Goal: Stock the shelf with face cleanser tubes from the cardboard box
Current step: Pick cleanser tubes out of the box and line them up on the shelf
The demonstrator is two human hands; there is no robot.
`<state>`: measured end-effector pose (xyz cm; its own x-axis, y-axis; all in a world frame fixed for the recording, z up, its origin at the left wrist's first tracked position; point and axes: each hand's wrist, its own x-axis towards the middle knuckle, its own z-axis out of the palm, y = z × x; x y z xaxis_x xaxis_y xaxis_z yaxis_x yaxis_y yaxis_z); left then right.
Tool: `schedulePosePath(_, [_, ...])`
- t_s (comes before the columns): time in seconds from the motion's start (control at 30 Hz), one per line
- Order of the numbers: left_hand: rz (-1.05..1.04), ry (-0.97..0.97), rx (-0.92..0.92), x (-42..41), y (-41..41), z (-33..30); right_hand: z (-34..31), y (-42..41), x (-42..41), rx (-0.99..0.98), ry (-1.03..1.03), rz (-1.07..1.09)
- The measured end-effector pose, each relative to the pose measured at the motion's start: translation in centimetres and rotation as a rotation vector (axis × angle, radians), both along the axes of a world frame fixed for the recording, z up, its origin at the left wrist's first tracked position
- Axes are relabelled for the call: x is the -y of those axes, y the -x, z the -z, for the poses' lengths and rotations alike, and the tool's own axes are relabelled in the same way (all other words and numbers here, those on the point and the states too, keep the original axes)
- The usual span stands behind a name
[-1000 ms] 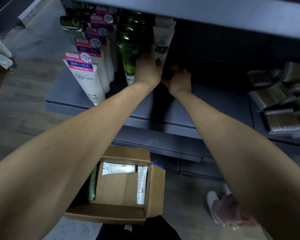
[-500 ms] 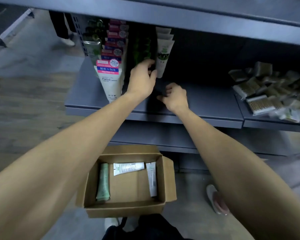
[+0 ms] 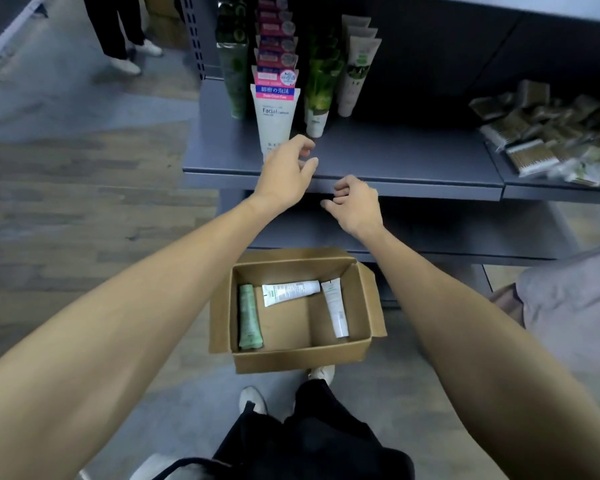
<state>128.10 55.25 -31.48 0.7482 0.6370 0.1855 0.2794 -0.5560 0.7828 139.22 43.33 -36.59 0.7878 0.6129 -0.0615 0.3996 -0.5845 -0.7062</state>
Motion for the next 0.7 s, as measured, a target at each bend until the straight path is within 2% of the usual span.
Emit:
schedulePosePath(0.4, [-0.027, 0.154, -0.152, 2.9, 6.2, 8.1, 7.6, 5.1, 5.1, -0.130, 0.231, -0.018])
schedulePosePath(0.53, [-0.057, 0.233, -0.219, 4.2, 7.5, 11.0, 10.7, 6.2, 6.3, -0.129, 0.388, -0.136])
schedulePosePath(0.7, [-0.105, 0.331, -0.344, 5.6, 9.5, 14.7, 14.1, 7.0, 6.7, 0.010, 0.644, -0.418])
